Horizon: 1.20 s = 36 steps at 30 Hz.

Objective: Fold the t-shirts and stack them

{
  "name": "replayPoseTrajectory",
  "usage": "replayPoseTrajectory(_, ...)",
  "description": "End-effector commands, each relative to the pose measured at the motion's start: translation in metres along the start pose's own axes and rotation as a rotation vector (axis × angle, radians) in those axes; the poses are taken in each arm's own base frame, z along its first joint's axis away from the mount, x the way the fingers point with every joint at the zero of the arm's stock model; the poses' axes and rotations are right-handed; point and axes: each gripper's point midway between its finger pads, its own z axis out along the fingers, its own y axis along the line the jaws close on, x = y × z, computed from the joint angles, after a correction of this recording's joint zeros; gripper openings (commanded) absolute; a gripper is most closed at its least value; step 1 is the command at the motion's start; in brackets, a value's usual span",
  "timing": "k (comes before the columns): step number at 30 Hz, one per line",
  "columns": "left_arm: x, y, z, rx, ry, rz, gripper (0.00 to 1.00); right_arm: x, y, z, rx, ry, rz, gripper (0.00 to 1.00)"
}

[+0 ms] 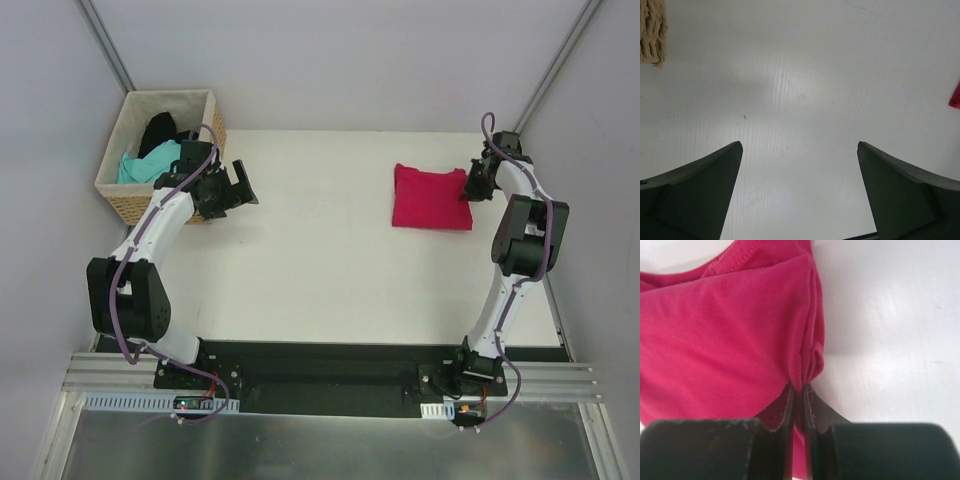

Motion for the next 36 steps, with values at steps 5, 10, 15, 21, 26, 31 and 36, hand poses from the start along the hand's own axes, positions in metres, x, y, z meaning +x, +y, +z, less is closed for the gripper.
replayPoseTrajectory(5,-0.033,-0.002,0.002,-0.025,-0.06,0.029,0.99,0.012,-0.061,-0.015,0.112,0.043,-0.089,0.0)
replayPoseTrajectory(10,-0.036,-0.004,0.004,-0.026,-0.057,0.024,0.99,0.015,-0.101,-0.03,0.17,0.031,-0.051,0.0)
replayPoseTrajectory(15,-0.034,0.001,0.004,-0.041,-0.058,0.027,0.99,0.008,-0.126,-0.043,0.202,0.0,-0.028,0.0)
replayPoseTrajectory(21,-0.031,0.001,0.005,-0.039,-0.048,0.029,0.99,-0.01,-0.133,-0.042,0.162,-0.046,-0.068,0.0)
replayPoseTrajectory(26,-0.033,-0.003,0.005,-0.022,-0.047,0.018,0.99,0.004,-0.149,-0.036,0.23,0.002,-0.053,0.01)
replayPoseTrajectory(31,-0.032,-0.007,-0.002,-0.005,-0.055,0.021,0.99,-0.006,-0.152,-0.045,0.25,-0.042,-0.061,0.0)
replayPoseTrajectory(36,-0.028,-0.011,-0.006,0.019,-0.045,0.023,0.99,-0.012,-0.162,-0.05,0.299,-0.062,-0.078,0.0)
